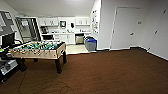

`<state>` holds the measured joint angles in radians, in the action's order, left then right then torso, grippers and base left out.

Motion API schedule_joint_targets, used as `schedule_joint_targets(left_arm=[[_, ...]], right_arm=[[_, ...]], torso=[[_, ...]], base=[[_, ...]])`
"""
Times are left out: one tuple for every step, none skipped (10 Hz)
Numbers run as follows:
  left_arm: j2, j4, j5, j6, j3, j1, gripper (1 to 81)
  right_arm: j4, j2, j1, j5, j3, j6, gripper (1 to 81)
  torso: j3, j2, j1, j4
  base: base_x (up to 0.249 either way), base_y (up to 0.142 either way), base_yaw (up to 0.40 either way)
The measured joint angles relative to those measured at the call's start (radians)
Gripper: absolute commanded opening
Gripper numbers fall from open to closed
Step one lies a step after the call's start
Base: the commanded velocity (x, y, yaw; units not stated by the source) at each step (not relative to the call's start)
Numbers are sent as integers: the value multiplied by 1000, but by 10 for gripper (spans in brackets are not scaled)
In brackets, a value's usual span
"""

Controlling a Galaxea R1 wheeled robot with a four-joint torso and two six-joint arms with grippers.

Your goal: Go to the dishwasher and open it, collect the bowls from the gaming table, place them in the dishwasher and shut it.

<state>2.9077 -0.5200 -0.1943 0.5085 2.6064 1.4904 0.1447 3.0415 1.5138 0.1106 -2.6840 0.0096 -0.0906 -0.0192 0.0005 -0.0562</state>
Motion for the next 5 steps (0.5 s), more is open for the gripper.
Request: schedule_joint_targets(left_arm=[[1, 0, -1, 0, 0, 1, 10], [1, 0, 1, 0, 0, 2, 10], [3, 0, -1, 0, 0, 0, 10], [0, 0, -1, 0, 1, -2, 10], [3, 0, -1, 0, 1, -2, 10]], right_arm=[[0, 1, 4, 2, 0, 0, 10], [0, -1, 3, 1, 0, 1, 10], [-7, 0, -1, -4, -1, -1, 10], [-8, 9, -1, 4, -1, 0, 10], [-9, 4, -1, 2, 0, -1, 10]], torso=[[0, 0, -1, 0], [0, 0, 0, 0], [0, 0, 0, 0], [0, 0, 0, 0], [0, 0, 0, 0]], base=[[143, 0, 0], [143, 0, 0], [143, 0, 0], [143, 0, 0], [143, 0, 0]])
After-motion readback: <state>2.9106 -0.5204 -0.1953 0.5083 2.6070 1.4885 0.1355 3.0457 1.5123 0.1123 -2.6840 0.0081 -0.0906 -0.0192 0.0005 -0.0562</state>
